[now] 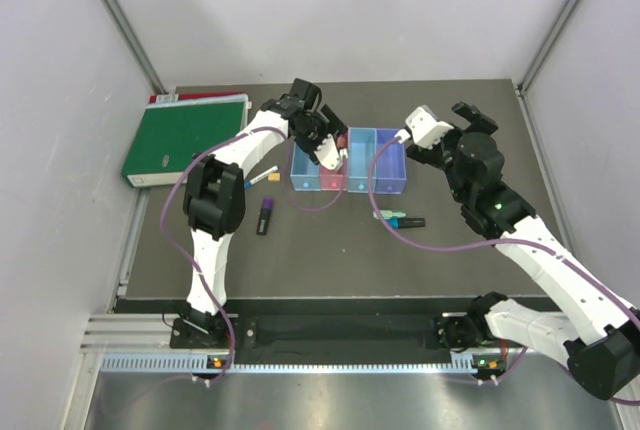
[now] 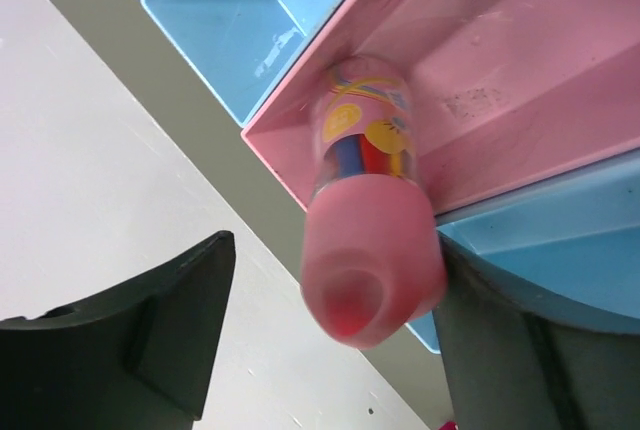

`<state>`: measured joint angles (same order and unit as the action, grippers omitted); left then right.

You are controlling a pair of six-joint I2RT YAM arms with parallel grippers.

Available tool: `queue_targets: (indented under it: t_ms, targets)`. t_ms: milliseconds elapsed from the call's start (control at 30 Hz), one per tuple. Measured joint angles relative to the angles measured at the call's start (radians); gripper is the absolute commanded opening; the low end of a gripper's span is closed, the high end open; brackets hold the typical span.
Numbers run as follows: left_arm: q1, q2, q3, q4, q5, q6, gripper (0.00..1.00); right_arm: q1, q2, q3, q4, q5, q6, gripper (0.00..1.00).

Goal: Sort the stationery into containers
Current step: Place the stationery in the storage box.

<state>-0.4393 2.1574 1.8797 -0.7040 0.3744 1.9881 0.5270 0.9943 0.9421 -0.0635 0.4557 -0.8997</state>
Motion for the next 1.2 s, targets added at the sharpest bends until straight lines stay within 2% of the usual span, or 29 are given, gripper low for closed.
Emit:
queue_targets:
  t_ms: [267,600,967,1200]
  targets:
    - [0.000,-0.003,-0.024,0.059,0.011,-0.004,0.81,0.000,0.000,0.000,-0.010,0.000,0.007,1.00]
    - [-0.001,-0.059,-0.177,0.239,0.047,-0.040,0.80,0.000,-0.008,0.000,-0.013,0.000,0.015,1.00]
    - [-0.011,-0.153,-0.268,0.296,0.128,-0.118,0.80,0.000,-0.011,0.000,-0.034,0.000,0.029,1.00]
    - [-0.017,-0.179,-0.272,0.330,0.134,-0.148,0.80,0.000,-0.011,0.000,-0.043,0.000,0.033,1.00]
